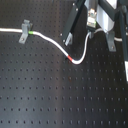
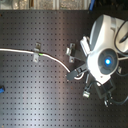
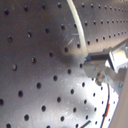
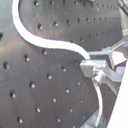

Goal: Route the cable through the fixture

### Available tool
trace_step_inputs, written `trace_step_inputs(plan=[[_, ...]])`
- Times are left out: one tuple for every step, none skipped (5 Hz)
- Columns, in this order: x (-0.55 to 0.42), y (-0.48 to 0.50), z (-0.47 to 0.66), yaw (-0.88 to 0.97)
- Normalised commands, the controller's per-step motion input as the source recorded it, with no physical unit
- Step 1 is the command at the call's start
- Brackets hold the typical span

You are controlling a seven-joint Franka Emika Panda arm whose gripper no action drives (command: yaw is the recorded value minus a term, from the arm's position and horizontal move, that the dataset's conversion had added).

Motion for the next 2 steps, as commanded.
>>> trace_step_inputs(plan=[[0.079, -0.003, 0.22, -0.05], [0.026, 0.016, 0.06, 0.02]])
